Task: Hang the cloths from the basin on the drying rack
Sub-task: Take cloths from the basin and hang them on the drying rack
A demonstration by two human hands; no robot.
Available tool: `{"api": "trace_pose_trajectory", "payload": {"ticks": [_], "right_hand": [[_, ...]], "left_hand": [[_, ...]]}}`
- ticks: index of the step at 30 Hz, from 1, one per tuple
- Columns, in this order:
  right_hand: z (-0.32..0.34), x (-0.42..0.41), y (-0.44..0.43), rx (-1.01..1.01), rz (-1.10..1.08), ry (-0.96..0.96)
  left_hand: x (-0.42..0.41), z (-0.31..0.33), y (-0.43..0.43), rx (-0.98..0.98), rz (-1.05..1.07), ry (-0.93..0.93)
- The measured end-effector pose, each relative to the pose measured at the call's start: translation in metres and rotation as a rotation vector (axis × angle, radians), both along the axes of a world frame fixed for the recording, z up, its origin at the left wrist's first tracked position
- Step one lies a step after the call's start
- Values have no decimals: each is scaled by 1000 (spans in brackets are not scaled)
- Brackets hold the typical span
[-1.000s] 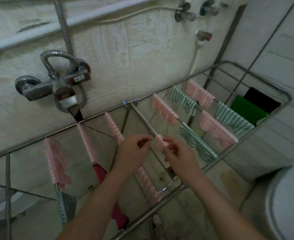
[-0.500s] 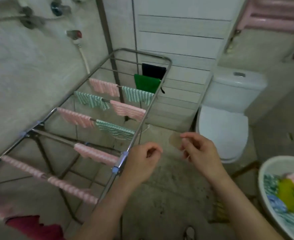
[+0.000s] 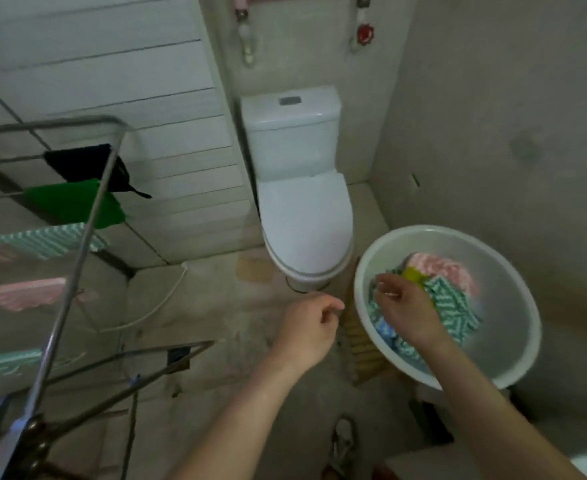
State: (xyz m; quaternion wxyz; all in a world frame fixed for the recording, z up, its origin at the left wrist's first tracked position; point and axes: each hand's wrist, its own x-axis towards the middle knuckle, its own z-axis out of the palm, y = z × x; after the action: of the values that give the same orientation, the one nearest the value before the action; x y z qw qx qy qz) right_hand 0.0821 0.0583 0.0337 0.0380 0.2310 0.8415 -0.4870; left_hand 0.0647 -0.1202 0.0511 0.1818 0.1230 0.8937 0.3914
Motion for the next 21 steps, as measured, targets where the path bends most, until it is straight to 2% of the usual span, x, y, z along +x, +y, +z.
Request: {"api": "trace_pose_trajectory", "payload": {"ticks": [4,7,11,17,19,21], "right_hand": [[-41,-3,64,79,-16,-166],[-72,-6,86,94,8,-202],[-112,-4,112,165,69,-277],[-146,-8,118,352,348,-444],[-155,-8,115,381,304,-409],[-160,-9,109,340,120,-265]], "left_hand": [[-18,-32,74,-123,-186,-21],[-25,-49,103,-212,-272,-41],[-36,-70,139,-271,-334,-162],[-52,-100,174,-392,-344,-352],[-55,-114,181,-388,-340,-395],[-57,-118,184,-348,-285,-388]]}}
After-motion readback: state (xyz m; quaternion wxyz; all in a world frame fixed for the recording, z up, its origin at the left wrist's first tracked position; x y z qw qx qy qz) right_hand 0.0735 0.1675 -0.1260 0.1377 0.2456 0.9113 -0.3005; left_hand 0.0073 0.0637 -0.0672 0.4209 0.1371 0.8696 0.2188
